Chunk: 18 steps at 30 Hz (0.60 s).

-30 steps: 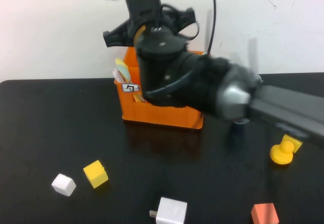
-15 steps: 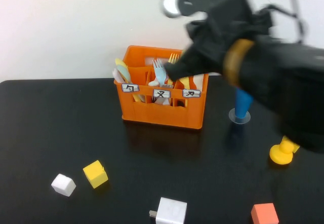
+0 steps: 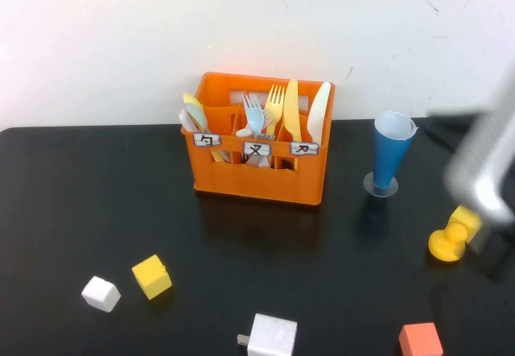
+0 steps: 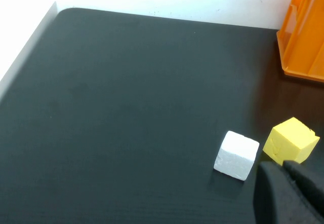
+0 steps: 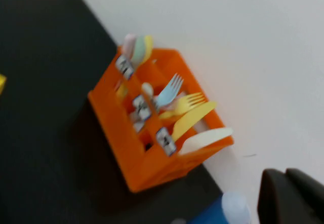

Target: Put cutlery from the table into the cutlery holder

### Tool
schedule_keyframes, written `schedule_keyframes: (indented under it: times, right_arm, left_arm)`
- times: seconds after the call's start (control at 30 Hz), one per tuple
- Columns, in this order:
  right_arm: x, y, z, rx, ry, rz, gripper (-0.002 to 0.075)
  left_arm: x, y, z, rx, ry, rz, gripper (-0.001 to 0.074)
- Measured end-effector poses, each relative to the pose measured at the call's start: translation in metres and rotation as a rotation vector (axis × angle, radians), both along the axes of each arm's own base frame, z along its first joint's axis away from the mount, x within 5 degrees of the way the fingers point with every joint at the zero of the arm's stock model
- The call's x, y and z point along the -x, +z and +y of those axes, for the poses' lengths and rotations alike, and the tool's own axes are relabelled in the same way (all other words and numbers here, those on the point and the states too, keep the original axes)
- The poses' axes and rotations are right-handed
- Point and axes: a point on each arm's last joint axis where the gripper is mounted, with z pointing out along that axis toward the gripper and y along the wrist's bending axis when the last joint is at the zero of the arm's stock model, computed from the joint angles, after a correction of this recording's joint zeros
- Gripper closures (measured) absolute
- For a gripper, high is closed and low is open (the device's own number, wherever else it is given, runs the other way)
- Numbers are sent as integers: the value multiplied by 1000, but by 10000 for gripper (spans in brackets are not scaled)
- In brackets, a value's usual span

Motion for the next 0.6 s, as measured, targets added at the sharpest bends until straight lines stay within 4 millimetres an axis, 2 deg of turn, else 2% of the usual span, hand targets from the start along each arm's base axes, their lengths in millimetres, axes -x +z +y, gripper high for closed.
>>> schedule_keyframes:
  times: [0.17,0.33,0.43,0.6]
  right_arm:
    - [26,-19,-19,78,133,-12,727]
    - [47,-40,-21,80,336,-91,727]
    - [53,-49,-21,87,397,-138,727]
    - [55,-56,-23,115,409,-85,727]
  left_arm:
    - [0,0,0,0,0,0,738]
    - [0,0,0,0,0,0,738]
    - [0,0,0,0,0,0,738]
    - [0,0,0,0,0,0,738]
